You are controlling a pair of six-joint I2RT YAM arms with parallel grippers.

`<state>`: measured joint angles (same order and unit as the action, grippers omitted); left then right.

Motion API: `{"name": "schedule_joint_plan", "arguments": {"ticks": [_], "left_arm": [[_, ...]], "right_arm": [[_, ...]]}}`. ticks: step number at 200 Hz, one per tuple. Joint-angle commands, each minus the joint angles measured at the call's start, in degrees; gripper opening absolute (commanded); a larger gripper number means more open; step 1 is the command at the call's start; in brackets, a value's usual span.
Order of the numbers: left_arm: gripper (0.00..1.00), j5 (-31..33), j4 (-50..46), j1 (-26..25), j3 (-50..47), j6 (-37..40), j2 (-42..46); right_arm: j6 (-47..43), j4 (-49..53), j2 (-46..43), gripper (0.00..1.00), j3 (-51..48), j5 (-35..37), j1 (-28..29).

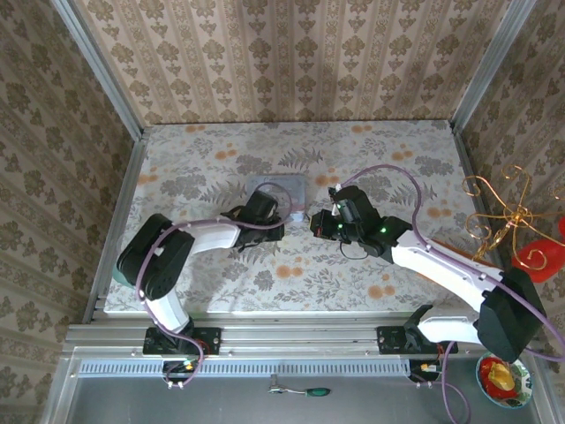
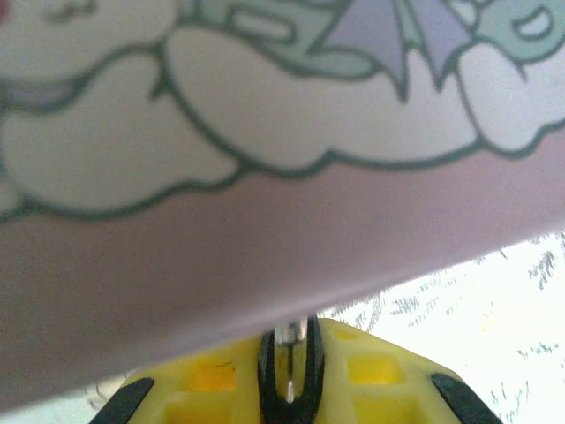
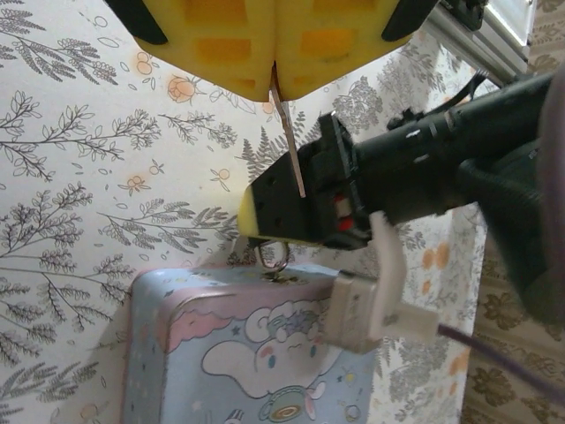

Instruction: Unlock the padlock with the key

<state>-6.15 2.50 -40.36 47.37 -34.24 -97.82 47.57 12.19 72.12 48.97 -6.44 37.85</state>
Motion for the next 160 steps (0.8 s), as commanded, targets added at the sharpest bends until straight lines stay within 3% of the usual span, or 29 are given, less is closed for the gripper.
{"name": "schedule_joint_plan", "arguments": {"ticks": [1,32,57,89,160], "left_arm": [[0.21,-4.1,6.5,0.3,-5.8,-0.4,2.4],[0.39,-3.5,15.4,1.0,-11.9,-0.9,6.3],[0.5,-3.3,13.8,3.8,-12.5,-0.8,8.4],[0.52,-8.9,18.5,8.5,-13.5,-0.1,7.6],[0.52,-11.8,20.7,6.6,-9.5,0.8,1.9]], "right_arm": [[2.8,-1.7,1.2,0.0,-0.7,0.0,-0.1],[3.2,-1.4,1.4,0.0,-0.4,0.0,-0.1],[3.0,-0.4,1.2,0.0,0.1,0.1,-0.1],[2.9,-0.3,0.7,0.0,-0.4,0.2,0.1],[3.8,-0.5,1.4,0.0,-0.6,1.3,1.8]]}}
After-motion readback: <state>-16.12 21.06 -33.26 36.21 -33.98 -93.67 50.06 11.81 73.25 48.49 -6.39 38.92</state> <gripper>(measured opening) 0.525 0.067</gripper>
